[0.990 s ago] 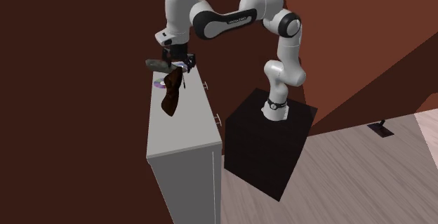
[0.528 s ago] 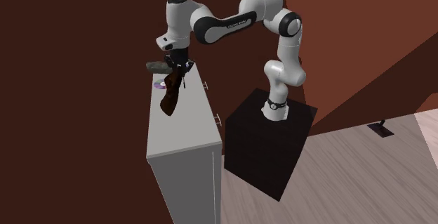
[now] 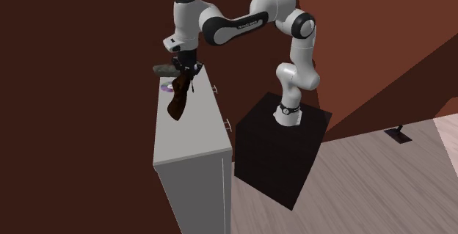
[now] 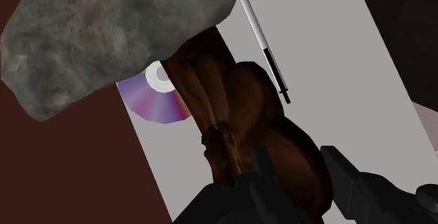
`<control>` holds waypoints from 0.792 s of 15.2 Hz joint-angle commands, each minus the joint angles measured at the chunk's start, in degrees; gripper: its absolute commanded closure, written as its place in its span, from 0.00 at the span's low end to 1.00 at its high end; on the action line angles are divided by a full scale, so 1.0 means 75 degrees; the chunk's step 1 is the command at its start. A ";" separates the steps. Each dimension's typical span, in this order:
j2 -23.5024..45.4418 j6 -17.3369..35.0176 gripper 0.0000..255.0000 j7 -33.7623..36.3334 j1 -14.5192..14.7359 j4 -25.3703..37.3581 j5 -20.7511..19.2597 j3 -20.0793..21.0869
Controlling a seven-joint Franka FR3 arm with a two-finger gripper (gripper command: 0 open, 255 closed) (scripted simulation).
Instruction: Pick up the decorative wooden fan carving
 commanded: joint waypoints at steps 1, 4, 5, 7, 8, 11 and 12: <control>0.0034 -0.0164 1.00 -0.0045 -0.0006 0.0206 0.0019 -0.0003; 0.0106 -0.0481 1.00 -0.0132 -0.0020 0.0601 0.0056 -0.0009; 0.0135 -0.0589 1.00 -0.0162 -0.0026 0.0740 0.0070 -0.0012; 0.0201 -0.0807 1.00 -0.0225 -0.0041 0.1028 0.0099 -0.0018; 0.0238 -0.0918 1.00 -0.0257 -0.0049 0.1178 0.0115 -0.0022; 0.0367 -0.1259 1.00 -0.0360 -0.0081 0.1654 0.0169 -0.0036; 0.0417 -0.1376 1.00 -0.0396 -0.0094 0.1822 0.0190 -0.0041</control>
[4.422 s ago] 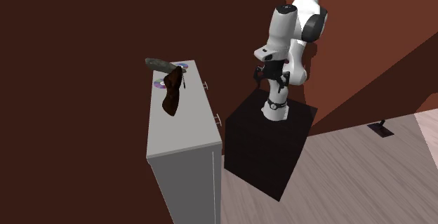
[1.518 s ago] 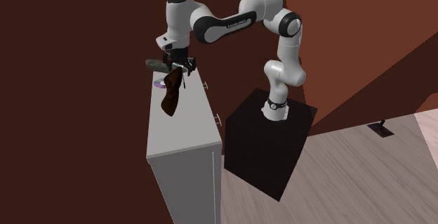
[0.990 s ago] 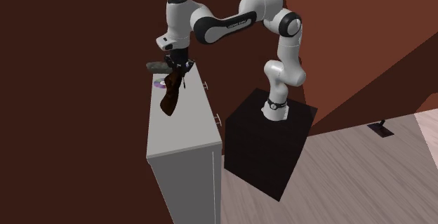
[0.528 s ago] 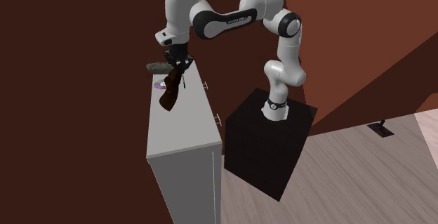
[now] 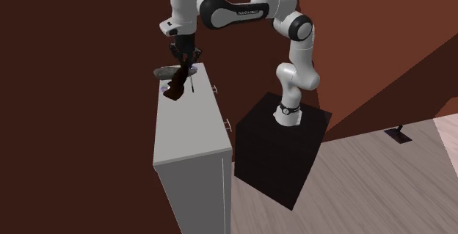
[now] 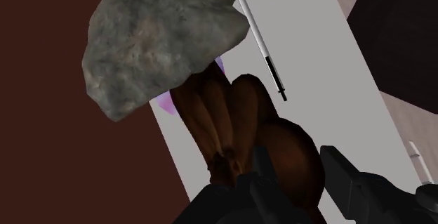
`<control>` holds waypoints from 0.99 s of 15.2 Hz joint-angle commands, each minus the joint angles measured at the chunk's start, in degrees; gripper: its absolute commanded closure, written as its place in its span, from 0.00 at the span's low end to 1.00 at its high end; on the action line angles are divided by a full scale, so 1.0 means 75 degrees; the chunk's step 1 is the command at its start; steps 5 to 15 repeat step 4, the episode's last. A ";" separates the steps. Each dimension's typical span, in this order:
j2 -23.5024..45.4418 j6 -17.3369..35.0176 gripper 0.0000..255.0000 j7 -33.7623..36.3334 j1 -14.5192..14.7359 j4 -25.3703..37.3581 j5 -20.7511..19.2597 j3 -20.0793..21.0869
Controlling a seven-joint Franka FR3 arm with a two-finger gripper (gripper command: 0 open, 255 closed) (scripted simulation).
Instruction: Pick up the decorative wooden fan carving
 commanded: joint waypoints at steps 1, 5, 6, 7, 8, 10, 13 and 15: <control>0.0092 -0.0243 1.00 -0.0074 -0.0024 0.0364 0.0038 -0.0009; 0.0158 -0.0383 1.00 -0.0118 -0.0043 0.0571 0.0065 -0.0016; 0.0158 -0.0383 1.00 -0.0118 -0.0043 0.0571 0.0065 -0.0016; 0.0158 -0.0383 1.00 -0.0118 -0.0043 0.0571 0.0065 -0.0016; 0.0158 -0.0383 1.00 -0.0118 -0.0043 0.0571 0.0065 -0.0016; 0.0158 -0.0383 1.00 -0.0118 -0.0043 0.0571 0.0065 -0.0016; 0.0158 -0.0383 1.00 -0.0118 -0.0043 0.0571 0.0065 -0.0016; 0.0158 -0.0383 1.00 -0.0118 -0.0043 0.0571 0.0065 -0.0016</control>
